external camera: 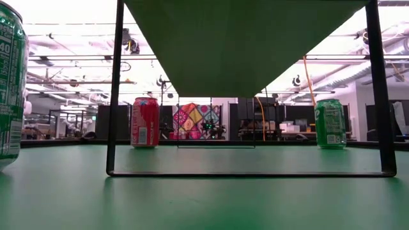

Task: Place canned beverage on shelf
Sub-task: Put the orange soda can on the shelf aligned with the other orange soda can

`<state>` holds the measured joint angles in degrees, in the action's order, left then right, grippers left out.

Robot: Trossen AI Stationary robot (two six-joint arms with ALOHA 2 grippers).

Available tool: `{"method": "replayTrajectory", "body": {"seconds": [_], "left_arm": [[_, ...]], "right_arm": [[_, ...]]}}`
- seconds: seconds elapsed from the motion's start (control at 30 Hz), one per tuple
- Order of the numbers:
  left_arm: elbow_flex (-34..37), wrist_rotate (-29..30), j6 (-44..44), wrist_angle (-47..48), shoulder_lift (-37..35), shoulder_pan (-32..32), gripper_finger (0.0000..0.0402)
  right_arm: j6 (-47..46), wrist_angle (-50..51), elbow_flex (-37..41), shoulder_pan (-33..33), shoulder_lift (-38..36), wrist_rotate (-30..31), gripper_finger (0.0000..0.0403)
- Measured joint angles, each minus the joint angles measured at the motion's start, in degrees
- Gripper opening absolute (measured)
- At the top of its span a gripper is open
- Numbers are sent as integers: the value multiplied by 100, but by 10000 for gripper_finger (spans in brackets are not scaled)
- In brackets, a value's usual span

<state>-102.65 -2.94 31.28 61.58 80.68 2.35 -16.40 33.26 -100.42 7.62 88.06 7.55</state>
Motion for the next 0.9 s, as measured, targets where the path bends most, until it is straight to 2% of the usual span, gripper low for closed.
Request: {"method": "replayTrajectory", "body": {"seconds": [0.23, 0.67, 0.9], "left_arm": [[0, 2, 143, -454, -1, 6, 286], [0, 56, 287, -718, -2, 4, 286], [0, 6, 293, -749, -4, 5, 286]], "right_arm": [[386, 113, 0, -44, 3, 166, 394], [900, 244, -2, -201, 78, 106, 395], [810, 178, 0, -203, 325, -8, 392]]}}
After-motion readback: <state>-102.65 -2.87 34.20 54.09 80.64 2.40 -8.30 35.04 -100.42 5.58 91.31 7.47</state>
